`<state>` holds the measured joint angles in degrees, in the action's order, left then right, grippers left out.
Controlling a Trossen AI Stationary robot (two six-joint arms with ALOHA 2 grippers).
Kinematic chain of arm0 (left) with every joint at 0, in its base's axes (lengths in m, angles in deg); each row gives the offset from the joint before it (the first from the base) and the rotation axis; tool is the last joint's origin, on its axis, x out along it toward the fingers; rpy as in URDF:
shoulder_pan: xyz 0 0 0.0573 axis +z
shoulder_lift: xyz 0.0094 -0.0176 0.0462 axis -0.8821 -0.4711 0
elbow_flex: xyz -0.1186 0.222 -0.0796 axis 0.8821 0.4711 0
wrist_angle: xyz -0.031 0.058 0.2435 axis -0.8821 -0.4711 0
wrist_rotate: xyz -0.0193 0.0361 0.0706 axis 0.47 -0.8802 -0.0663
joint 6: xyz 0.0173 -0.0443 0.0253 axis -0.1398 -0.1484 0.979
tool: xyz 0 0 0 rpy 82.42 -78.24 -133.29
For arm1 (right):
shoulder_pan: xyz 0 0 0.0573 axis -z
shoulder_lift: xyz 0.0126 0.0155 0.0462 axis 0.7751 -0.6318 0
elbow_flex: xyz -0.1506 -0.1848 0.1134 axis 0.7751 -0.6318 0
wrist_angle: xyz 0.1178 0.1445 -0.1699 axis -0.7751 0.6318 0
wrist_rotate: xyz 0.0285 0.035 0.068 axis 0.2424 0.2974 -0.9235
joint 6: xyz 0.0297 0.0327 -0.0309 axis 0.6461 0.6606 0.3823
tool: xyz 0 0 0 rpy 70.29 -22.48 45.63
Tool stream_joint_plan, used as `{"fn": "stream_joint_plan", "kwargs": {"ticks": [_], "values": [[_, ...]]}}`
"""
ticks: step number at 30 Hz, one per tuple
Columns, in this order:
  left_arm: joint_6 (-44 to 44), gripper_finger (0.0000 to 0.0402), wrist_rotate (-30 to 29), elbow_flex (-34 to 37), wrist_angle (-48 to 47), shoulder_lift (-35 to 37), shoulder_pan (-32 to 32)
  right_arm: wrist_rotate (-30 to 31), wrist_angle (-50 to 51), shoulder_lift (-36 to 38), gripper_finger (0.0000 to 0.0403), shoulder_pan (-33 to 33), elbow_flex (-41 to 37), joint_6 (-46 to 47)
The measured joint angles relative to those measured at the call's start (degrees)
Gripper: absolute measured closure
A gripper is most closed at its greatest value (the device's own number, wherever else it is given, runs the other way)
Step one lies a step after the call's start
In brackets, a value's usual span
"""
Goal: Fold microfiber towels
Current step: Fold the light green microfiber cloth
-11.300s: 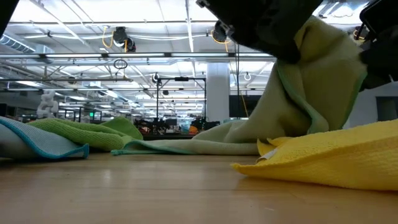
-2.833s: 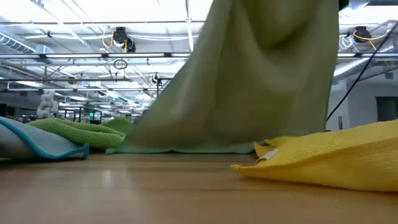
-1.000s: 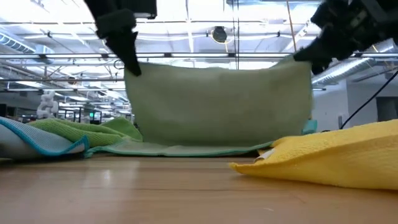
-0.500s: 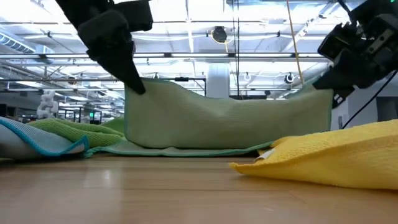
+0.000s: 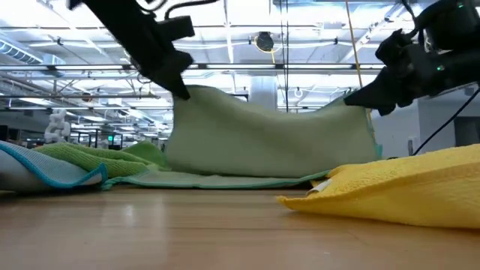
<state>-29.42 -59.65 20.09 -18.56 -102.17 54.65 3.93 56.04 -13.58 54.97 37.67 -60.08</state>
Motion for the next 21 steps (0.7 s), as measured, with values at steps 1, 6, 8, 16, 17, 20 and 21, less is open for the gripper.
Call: {"fn": "stream_joint_plan", "kwargs": {"ticks": [1,6,8,16,17,20,21], "values": [[1.71,0.0390,0.21,0.01,0.55,0.43,1.30,-0.85,-0.48,-0.01,0.0403,1.56,0.00,-0.46],[8.03,0.0396,5.23,0.11,3.88,2.16,4.85,-9.82,0.17,0.19,0.0403,8.31,1.59,-0.82],[9.03,0.0397,6.94,-0.02,5.53,3.26,4.98,-11.96,1.73,0.38,0.0403,9.72,2.95,-0.57],[9.07,0.0398,9.58,-0.04,4.08,9.26,2.47,-13.59,15.23,0.60,0.0403,12.54,11.04,-6.68],[8.31,0.0396,10.26,-0.04,3.38,9.56,2.23,-14.15,17.52,0.80,0.0403,12.79,11.57,-7.56],[5.98,0.0392,12.05,-0.04,1.11,9.61,1.75,-15.14,21.40,1.27,0.0403,13.95,12.51,-9.39],[5.39,0.0393,12.53,-0.04,0.22,9.54,1.74,-15.26,22.06,1.30,0.0403,14.37,12.59,-10.05]]}}
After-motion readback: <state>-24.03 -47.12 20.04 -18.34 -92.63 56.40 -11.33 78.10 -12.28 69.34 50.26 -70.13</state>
